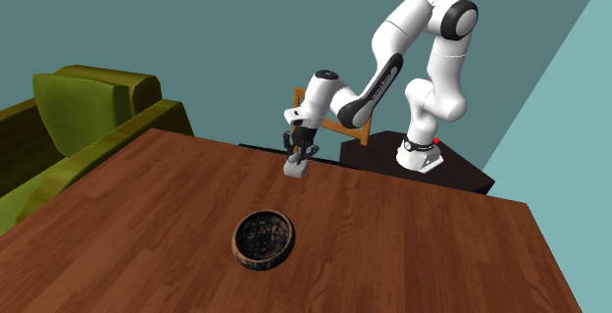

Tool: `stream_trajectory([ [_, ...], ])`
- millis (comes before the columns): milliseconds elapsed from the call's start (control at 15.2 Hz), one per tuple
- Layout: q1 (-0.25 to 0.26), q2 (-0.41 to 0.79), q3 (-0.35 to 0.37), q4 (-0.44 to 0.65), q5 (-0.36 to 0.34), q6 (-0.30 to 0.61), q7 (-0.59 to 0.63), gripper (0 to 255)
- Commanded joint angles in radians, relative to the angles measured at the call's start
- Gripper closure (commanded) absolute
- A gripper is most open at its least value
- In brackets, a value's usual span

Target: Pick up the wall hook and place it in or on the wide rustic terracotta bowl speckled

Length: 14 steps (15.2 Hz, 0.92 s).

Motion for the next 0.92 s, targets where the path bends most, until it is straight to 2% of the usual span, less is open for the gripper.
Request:
stream_trajectory([
  [0, 0.002, -0.021, 0.001, 0.009, -0.002, -0.029, 0.002, 255],
  [858, 0.004, -0.130, 0.003, 0.077, -0.005, -0.206, -0.002, 255],
])
